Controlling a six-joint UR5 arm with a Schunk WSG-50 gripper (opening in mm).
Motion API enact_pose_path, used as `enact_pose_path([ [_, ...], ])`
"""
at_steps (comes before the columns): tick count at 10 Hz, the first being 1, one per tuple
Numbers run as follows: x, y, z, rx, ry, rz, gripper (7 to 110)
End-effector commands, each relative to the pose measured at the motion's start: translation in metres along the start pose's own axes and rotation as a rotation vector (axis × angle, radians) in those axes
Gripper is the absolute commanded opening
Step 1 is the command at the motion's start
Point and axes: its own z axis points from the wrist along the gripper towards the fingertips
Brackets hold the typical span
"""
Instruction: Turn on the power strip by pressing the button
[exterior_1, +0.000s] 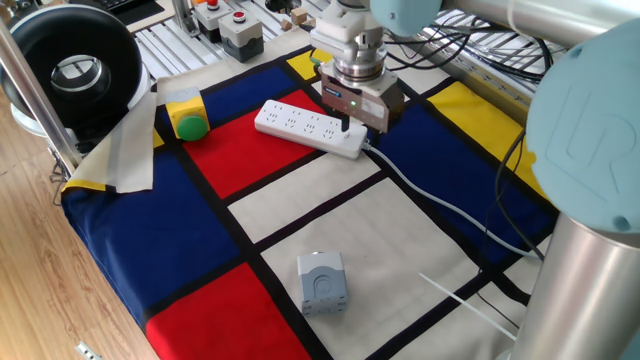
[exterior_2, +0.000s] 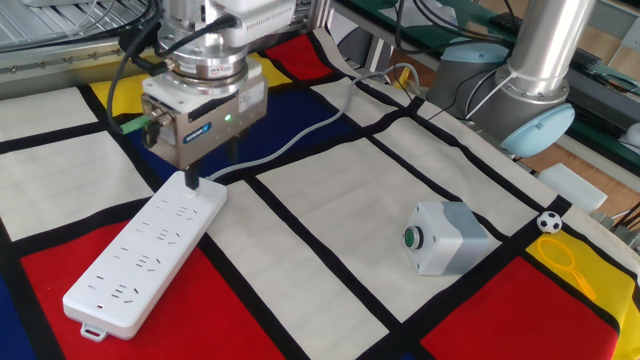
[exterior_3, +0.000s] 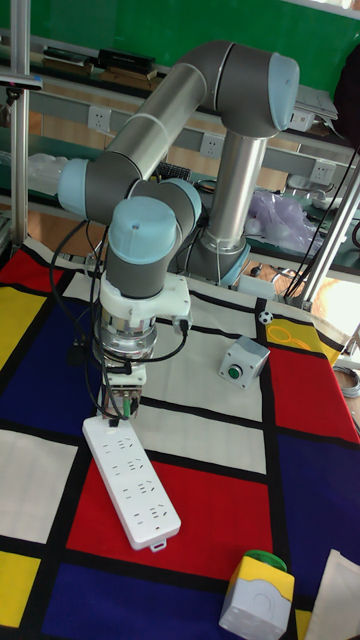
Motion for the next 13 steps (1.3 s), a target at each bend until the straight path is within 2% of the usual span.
enact_pose_path([
  [1,0.008,0.015,-0.013,-0.055,0.026,-0.114,66],
  [3,0.025,0.013,-0.012,-0.058,0.089,-0.150,66],
  [4,0.022,0.012,-0.009,-0.053,0.089,-0.166,66],
  [5,0.020,0.001,-0.008,-0.011,0.077,-0.183,66],
  [7,0.007,-0.004,-0.007,0.021,0.022,-0.187,66],
  [8,0.003,-0.009,-0.004,0.041,0.013,-0.186,66],
  [9,0.002,-0.012,0.002,0.052,0.026,-0.202,66],
  [11,0.007,-0.012,0.006,0.048,0.056,-0.217,66],
  [13,0.012,-0.006,0.006,0.026,0.068,-0.235,66],
])
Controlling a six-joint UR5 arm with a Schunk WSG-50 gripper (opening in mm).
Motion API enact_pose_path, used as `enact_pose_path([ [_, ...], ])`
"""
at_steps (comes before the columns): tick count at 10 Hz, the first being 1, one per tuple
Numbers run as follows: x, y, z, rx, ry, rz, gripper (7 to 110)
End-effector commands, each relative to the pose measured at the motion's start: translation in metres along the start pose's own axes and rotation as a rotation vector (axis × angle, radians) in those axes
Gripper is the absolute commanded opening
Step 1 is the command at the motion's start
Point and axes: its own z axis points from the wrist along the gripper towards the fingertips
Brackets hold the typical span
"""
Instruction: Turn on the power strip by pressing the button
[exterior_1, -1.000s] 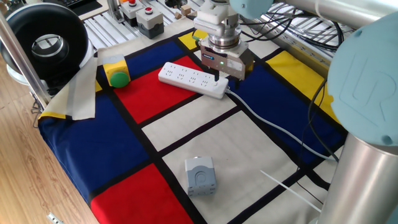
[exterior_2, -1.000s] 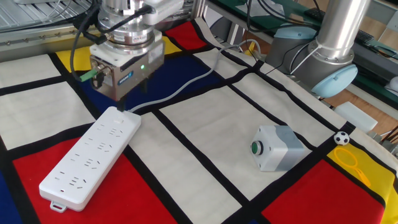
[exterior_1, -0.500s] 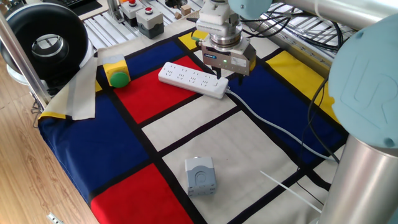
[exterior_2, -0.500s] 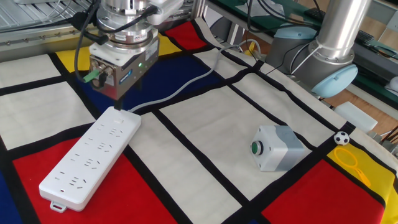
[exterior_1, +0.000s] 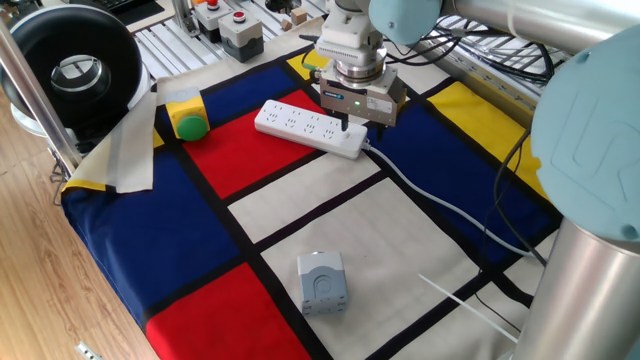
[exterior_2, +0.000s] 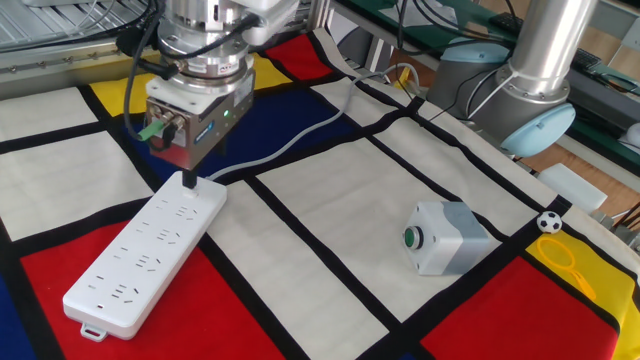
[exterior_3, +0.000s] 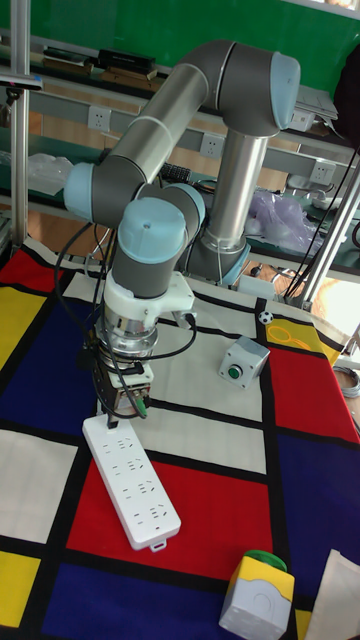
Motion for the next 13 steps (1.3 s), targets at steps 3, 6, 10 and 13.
enact_pose_path([
  [3,0.0039,0.0023,0.0031,0.009,-0.018,-0.013,66],
  [6,0.0014,0.0051,0.0033,0.001,-0.031,-0.010,66],
  [10,-0.0015,0.0049,0.0043,0.000,-0.033,-0.008,66],
  [13,-0.0005,0.0040,0.0059,0.003,-0.024,-0.009,66],
])
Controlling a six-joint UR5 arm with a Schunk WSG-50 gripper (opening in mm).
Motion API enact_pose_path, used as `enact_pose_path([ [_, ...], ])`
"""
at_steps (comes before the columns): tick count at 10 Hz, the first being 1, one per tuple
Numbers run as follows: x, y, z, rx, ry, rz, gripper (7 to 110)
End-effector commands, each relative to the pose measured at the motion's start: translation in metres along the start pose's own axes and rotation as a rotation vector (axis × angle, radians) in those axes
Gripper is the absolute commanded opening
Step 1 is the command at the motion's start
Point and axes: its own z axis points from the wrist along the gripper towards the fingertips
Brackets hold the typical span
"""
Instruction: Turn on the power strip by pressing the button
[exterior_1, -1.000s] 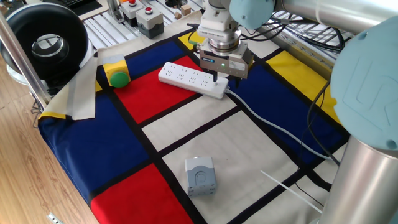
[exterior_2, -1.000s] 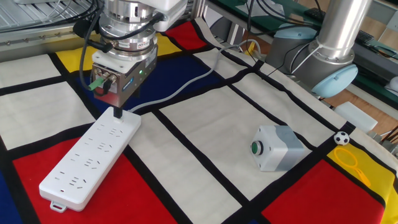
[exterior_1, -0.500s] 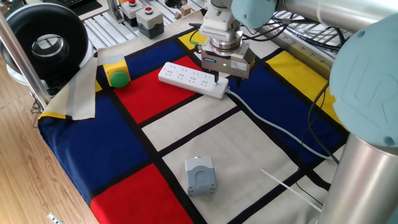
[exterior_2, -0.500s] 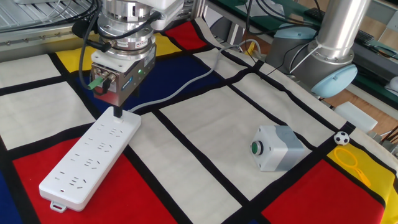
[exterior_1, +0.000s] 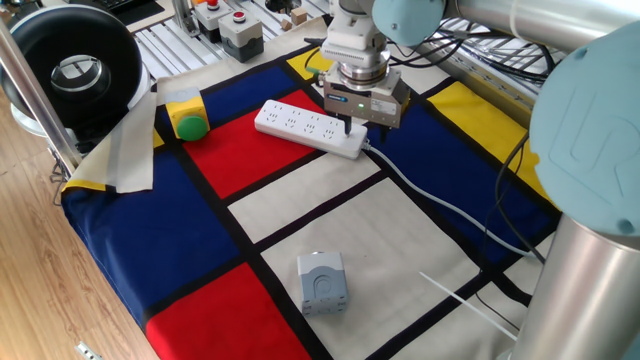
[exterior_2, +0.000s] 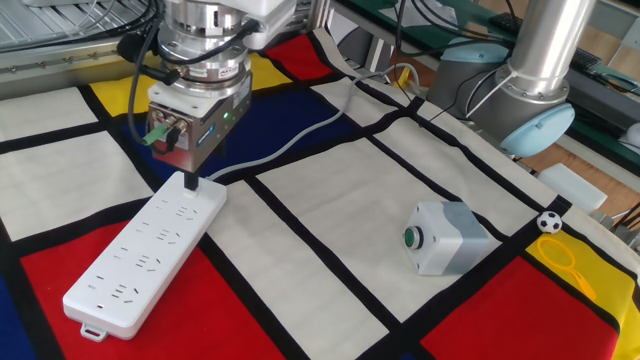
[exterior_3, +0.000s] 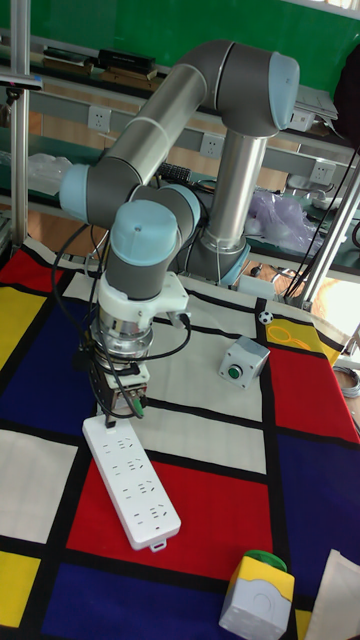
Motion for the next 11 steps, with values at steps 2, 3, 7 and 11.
enact_pose_path([
  [2,-0.0017,-0.0012,0.0002,0.006,-0.008,0.007,66],
  [3,-0.0018,-0.0013,0.0001,0.006,-0.009,0.007,66],
  [7,0.0011,-0.0039,0.0007,0.013,-0.001,0.011,66],
  [11,-0.0001,-0.0049,0.0015,0.016,-0.011,0.010,66],
])
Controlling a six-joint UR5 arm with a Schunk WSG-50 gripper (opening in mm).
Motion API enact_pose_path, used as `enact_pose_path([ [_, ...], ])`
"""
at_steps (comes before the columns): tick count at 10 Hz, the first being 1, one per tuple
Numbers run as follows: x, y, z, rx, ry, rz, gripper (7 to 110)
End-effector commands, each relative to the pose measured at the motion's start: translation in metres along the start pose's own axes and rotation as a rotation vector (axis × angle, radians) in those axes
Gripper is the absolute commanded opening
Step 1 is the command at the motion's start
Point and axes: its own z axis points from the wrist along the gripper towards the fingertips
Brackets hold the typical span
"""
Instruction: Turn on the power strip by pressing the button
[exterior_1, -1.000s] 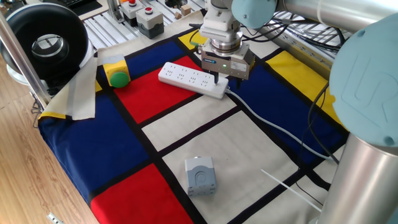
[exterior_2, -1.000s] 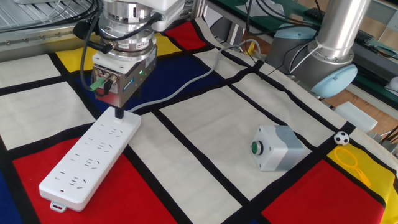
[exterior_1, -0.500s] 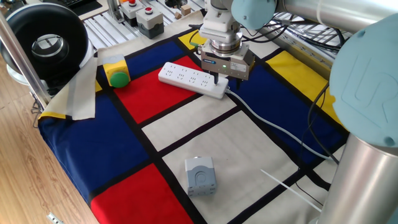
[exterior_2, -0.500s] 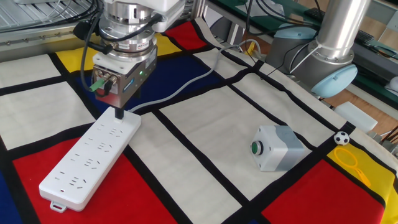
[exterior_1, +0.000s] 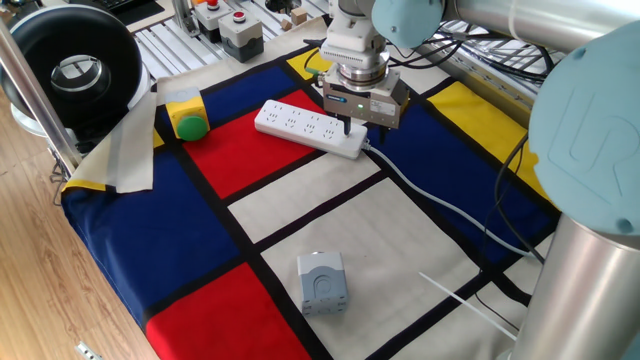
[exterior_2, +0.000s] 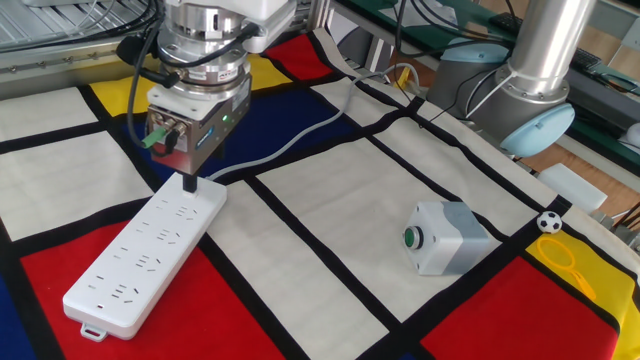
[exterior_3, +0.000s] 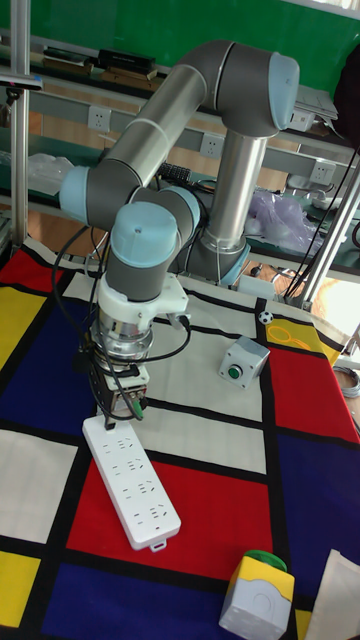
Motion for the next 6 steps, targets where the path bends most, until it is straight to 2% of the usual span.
enact_pose_path([
  [1,-0.0015,-0.0021,-0.0006,0.009,-0.013,0.007,66],
  [6,-0.0013,-0.0030,-0.0004,0.012,-0.009,0.008,66],
])
